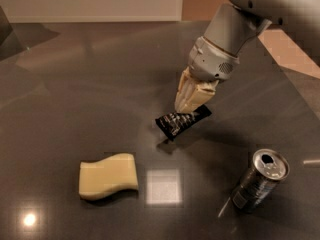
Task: Move rxbar chocolate near sponge
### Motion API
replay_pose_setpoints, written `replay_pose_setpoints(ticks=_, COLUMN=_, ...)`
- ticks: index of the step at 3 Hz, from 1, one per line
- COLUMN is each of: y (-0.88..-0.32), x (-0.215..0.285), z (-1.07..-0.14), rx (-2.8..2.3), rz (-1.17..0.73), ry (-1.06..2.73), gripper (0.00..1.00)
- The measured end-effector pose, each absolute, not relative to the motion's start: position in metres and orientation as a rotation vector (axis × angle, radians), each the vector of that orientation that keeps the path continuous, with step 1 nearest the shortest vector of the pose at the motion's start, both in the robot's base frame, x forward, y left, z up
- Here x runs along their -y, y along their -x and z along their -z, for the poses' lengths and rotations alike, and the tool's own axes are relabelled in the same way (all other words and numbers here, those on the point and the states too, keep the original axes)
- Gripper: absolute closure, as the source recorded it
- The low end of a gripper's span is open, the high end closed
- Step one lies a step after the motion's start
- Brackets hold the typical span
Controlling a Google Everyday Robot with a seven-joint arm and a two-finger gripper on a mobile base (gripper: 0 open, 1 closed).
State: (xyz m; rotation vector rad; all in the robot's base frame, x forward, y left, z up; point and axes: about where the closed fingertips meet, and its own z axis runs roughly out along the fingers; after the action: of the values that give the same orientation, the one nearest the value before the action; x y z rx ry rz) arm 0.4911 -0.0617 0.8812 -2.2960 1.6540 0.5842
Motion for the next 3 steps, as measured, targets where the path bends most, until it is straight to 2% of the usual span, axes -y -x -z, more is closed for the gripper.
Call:
replay_pose_setpoints(ticks=1, y=-0.465, x=0.041, z=-0.887, rx=-1.604, rz=-0.659, ry=2.304, gripper=1.0)
replay_pose_setpoints(ticks=2, y=-0.445, x=0.028, z=-0.888, rx=-1.574, rz=-0.706, ry=2.312, gripper=0.84)
replay_pose_setpoints(ticks=3, y=-0.429, x=0.023, z=-0.886, rx=-1.557, rz=-0.731, ry=2.311, gripper=0.61)
